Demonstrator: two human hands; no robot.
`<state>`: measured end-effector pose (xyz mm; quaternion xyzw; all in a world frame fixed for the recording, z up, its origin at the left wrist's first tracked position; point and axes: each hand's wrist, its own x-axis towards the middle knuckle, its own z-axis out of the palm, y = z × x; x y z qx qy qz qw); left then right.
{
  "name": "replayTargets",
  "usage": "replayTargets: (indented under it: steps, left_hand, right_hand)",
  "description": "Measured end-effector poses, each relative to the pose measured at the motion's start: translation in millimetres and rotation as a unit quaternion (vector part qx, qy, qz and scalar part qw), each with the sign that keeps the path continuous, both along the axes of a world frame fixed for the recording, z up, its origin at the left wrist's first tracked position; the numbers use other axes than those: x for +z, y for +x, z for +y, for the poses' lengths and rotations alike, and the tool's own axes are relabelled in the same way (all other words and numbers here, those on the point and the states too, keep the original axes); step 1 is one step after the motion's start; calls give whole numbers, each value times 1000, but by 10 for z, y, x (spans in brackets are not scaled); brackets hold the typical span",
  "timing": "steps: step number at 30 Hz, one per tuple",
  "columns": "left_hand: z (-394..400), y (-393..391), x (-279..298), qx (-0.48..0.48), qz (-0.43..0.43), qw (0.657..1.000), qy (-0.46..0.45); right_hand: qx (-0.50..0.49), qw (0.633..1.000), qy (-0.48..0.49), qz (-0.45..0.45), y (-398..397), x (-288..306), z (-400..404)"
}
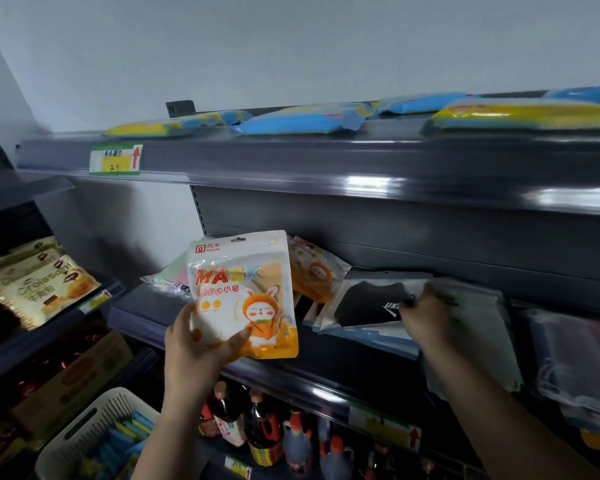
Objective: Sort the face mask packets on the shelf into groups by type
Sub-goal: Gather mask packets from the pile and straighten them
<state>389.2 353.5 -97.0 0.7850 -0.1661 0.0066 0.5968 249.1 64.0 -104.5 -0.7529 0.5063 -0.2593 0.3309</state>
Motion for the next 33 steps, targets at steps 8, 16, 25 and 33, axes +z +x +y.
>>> replayTargets:
  steps: [8, 16, 25, 33]
  left_hand:
    - [-78, 391, 112, -41, -9, 999, -1]
    - [-264, 880, 258, -118, -12, 993, 5]
    - [-743, 1479, 549, -216, -23, 975, 40]
    - [-888, 2004, 513, -250, -76, 934, 244]
  right_hand:
    - [85, 963, -30, 254, 280, 21, -2]
    - [148, 987, -8, -60, 706, 410, 603]
    - [177, 945, 130, -242, 1502, 456, 955]
    - [138, 990, -30, -5, 1950, 388, 755]
